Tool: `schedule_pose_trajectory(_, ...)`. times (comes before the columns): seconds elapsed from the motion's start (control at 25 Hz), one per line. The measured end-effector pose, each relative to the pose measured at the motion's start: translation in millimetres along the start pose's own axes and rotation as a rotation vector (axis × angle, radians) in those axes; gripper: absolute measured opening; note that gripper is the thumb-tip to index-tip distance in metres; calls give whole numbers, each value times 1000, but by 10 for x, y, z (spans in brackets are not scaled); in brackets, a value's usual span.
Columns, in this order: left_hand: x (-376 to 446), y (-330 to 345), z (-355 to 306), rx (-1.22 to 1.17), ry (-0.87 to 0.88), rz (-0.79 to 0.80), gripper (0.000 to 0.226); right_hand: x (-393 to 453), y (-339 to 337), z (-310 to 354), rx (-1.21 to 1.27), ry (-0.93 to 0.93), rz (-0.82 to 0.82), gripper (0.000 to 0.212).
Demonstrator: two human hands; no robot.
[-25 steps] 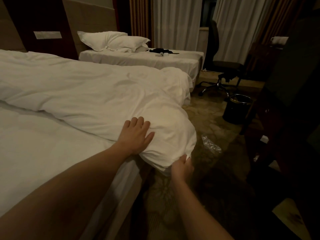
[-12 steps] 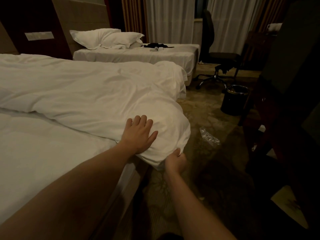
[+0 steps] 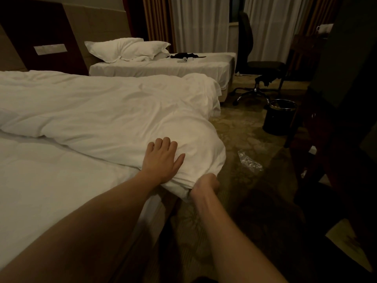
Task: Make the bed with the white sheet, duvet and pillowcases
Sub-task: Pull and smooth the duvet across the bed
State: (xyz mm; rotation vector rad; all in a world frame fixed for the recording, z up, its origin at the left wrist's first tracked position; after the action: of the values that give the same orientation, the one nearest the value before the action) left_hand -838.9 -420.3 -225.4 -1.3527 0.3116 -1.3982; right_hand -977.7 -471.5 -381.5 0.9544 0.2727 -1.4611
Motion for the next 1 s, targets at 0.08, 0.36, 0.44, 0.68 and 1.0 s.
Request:
schedule_pose_trajectory(0.08, 31, -22, 14, -19, 12, 11, 53, 72, -215, 47, -33, -47, -56, 40)
schedule_pose_trajectory(0.36, -117, 89, 261, 28, 44, 53, 60, -135, -602, -5, -137, -273, -238, 47)
schedule_pose_trajectory(0.44, -97, 103, 136, 18, 64, 73, 60, -174, -484, -184, -71, -177, -173, 51)
schedule_pose_trajectory(0.68, -171, 165, -235, 23, 156, 90, 57, -257, -199, -547, 9, -11, -81, 57)
schedule_pose_trajectory(1.0, -156, 114, -152, 108, 97, 163, 57, -323, -229, -423, 178, -59, -97, 49)
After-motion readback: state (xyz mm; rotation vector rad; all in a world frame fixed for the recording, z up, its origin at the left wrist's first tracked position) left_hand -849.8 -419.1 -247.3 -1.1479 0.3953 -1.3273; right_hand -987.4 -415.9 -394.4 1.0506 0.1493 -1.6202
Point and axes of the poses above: each hand's wrist, its own x-axis towards the middle knuckle, its own y-axis out of the palm, z = x × y, the point moved 10 cm from there along x, towards the middle knuckle, and after that the axes turned 5 degrees about x, right-handed, at the moved point
